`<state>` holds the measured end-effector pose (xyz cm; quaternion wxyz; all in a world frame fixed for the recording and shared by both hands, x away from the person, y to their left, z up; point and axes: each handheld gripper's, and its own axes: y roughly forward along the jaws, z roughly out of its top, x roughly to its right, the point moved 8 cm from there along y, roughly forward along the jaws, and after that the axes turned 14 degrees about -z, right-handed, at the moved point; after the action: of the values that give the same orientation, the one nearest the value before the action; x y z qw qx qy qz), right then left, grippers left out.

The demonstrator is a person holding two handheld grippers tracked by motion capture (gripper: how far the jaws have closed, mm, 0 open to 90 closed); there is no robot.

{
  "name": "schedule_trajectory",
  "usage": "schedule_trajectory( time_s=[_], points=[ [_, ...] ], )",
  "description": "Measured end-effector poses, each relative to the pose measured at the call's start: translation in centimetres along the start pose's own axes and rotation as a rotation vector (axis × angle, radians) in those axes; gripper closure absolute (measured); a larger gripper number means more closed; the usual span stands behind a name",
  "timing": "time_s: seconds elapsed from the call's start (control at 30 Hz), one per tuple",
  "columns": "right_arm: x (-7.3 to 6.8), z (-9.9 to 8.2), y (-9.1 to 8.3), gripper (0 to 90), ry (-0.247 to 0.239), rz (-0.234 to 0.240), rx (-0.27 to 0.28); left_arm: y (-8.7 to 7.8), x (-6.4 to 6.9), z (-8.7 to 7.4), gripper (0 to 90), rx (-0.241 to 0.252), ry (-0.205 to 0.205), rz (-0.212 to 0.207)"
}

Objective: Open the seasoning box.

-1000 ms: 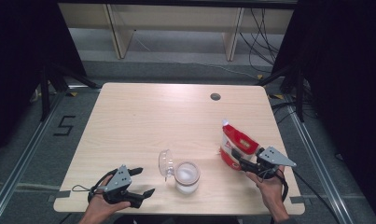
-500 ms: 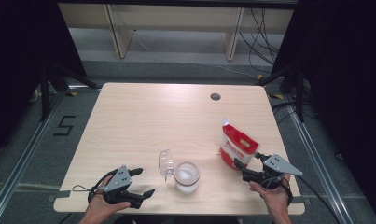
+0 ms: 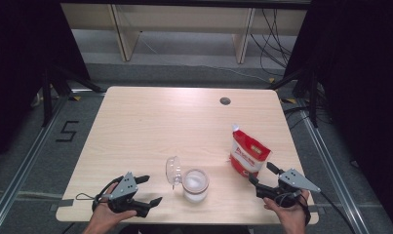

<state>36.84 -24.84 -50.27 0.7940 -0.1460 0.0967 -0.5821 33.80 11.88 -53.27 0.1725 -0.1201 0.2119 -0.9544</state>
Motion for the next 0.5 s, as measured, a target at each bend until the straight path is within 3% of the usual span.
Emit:
schedule_trajectory(
  time_s=[0.13,0.17,0.2,0.33,0.37,0.4,0.47,0.5],
  points=[
    [-0.1,-0.4,-0.3,19.6,0.010,-0.007,-0.011,0.1,0.0,0.1,15.8,0.006,-0.015,0.001],
    [-0.4,-0.6,-0.5,19.5,0.034,-0.004,-0.024,0.1,0.0,0.1,15.8,0.007,-0.017,0.002],
    [-0.3,-0.7,-0.5,19.4,0.007,0.001,-0.021,0.1,0.0,0.1,15.8,0.007,-0.016,0.002],
    [-0.4,-0.9,-0.9,19.0,0.001,-0.007,-0.042,0.0,-0.2,0.0,15.7,-0.006,0.013,0.003],
    [-0.7,-1.0,-1.1,18.8,0.038,0.000,-0.061,0.0,-0.2,0.0,15.7,-0.003,0.015,0.003],
    [-0.7,-1.1,-1.2,18.5,0.032,0.003,-0.059,0.1,0.0,0.0,15.7,0.012,-0.023,0.005],
    [-1.0,-1.2,-1.3,17.7,0.035,0.009,-0.062,0.1,0.0,0.0,15.7,0.009,-0.018,0.007],
    [-1.0,-1.3,-1.4,17.4,0.009,0.025,-0.076,0.0,-0.1,-0.1,15.8,-0.002,-0.011,0.007]
  ],
)
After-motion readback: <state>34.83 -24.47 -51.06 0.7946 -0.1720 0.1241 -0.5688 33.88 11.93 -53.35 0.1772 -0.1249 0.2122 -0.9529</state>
